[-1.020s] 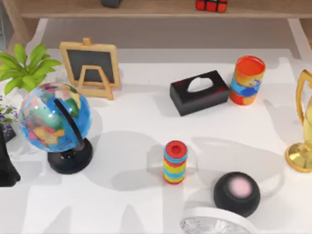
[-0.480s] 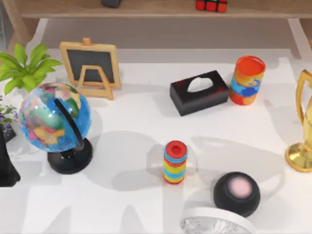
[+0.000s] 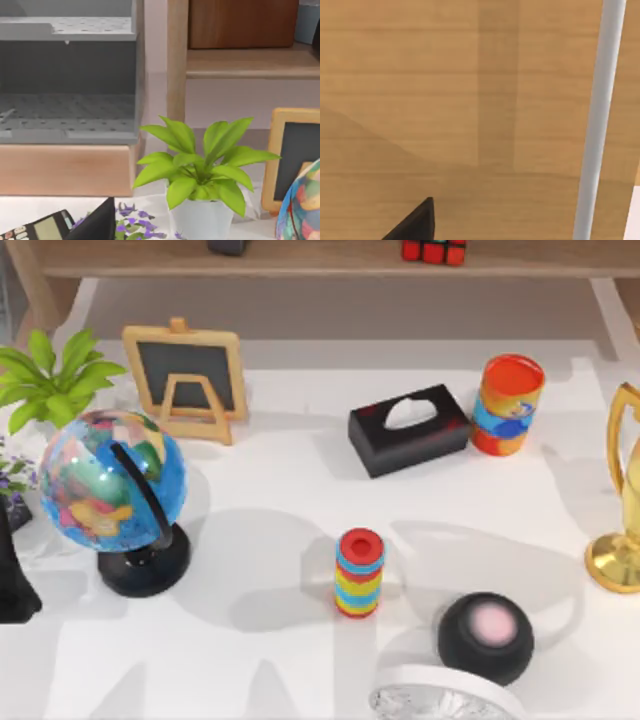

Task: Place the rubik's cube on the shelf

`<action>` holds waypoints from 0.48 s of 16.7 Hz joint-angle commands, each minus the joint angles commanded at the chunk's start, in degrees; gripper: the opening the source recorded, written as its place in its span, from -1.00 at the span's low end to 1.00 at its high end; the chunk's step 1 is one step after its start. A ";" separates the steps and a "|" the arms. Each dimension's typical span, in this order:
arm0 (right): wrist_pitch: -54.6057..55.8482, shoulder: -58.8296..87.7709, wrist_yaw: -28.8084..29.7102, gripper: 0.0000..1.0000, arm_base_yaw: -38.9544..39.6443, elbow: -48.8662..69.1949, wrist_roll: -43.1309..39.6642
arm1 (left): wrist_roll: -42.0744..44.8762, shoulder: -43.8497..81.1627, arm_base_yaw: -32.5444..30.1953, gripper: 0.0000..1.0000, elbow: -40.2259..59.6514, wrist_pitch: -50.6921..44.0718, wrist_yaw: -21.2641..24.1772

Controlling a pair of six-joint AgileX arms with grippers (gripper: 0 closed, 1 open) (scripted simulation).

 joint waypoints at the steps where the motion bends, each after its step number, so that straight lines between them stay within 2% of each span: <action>1: 0.00 0.00 0.00 1.00 0.00 0.00 0.00 | 0.00 0.00 0.00 1.00 0.00 0.00 0.00; 8: 0.00 0.00 0.00 -0.06 0.00 0.00 0.00 | 0.00 0.00 0.00 1.00 0.00 0.00 0.00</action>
